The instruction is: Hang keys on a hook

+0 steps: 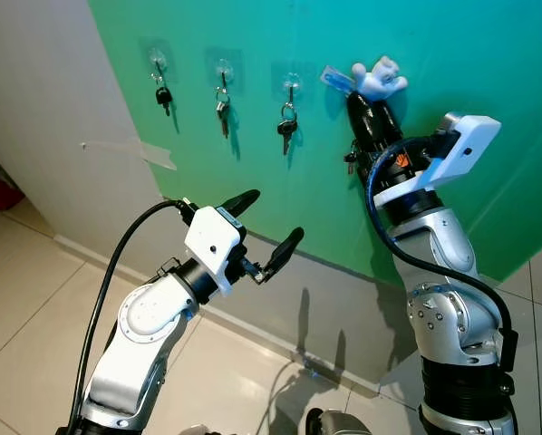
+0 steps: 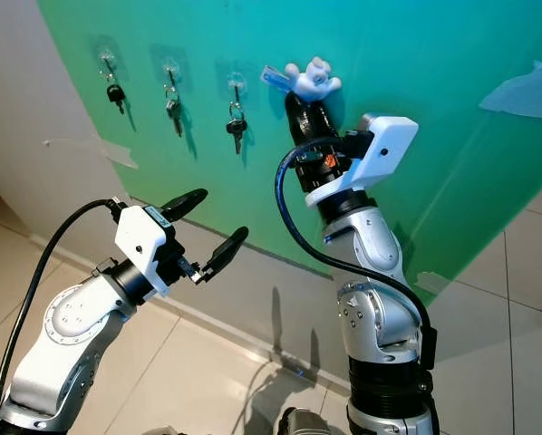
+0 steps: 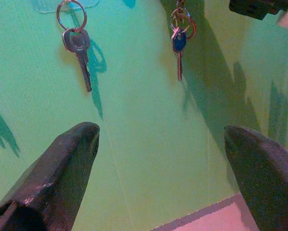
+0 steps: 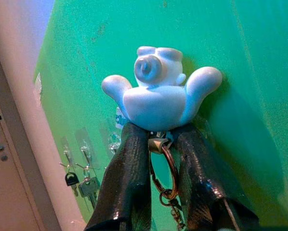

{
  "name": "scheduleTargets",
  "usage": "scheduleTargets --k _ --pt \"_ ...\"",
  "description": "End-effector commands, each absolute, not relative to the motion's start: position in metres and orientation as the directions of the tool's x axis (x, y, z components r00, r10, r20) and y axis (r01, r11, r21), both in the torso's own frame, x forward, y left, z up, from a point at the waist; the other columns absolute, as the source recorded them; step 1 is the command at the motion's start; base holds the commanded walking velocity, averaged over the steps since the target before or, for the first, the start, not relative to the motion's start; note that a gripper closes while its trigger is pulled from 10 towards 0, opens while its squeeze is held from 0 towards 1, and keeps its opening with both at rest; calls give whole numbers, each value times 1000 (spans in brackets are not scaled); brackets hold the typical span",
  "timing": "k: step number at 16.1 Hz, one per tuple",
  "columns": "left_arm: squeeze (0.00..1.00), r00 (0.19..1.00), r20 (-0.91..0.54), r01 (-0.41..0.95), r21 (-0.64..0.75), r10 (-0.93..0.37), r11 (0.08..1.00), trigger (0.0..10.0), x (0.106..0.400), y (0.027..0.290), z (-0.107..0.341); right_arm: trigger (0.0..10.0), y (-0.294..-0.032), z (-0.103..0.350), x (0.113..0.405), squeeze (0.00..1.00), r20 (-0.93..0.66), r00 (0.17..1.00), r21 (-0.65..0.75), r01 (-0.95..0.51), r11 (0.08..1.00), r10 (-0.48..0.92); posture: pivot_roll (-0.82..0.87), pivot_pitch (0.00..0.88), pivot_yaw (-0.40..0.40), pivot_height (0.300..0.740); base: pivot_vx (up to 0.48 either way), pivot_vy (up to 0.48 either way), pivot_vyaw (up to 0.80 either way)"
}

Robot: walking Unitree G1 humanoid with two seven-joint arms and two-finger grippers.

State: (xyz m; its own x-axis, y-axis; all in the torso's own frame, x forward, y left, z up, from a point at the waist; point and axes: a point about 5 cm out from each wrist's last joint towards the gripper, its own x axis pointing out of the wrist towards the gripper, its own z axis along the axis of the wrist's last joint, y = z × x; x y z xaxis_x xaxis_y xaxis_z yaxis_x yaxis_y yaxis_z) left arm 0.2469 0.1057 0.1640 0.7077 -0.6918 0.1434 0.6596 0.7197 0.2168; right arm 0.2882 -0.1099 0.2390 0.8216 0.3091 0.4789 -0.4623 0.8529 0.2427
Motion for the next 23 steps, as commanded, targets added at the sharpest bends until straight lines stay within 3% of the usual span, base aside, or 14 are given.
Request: scheduleTargets --k 1,13,15,16,18,23 --pt "0 699 142 669 215 -701 711 10000 243 104 165 10000 -125 247 288 0 515 826 237 -393 888 228 -71 107 15 740 0 0 0" --pt "0 691 142 675 223 -708 703 10000 244 104 168 10000 -140 260 283 0 611 756 51 -332 942 233 -73 114 20 740 0 0 0" --pt "0 689 143 678 222 -711 701 10000 244 104 169 10000 -142 261 283 0 618 754 86 -345 935 222 -72 113 21 740 0 0 0" --pt "0 685 142 682 218 -714 698 10000 244 103 168 10000 -140 260 281 0 614 756 219 -441 870 228 -73 110 23 740 0 0 0" --pt "0 683 141 685 215 -717 696 10000 243 102 168 10000 -141 261 278 0 619 752 315 -504 804 228 -74 104 25 740 0 0 0" --pt "0 678 138 692 211 -722 691 10000 242 101 167 10000 -148 264 271 0 629 753 388 -522 760 196 -84 111 31 740 0 0 0"
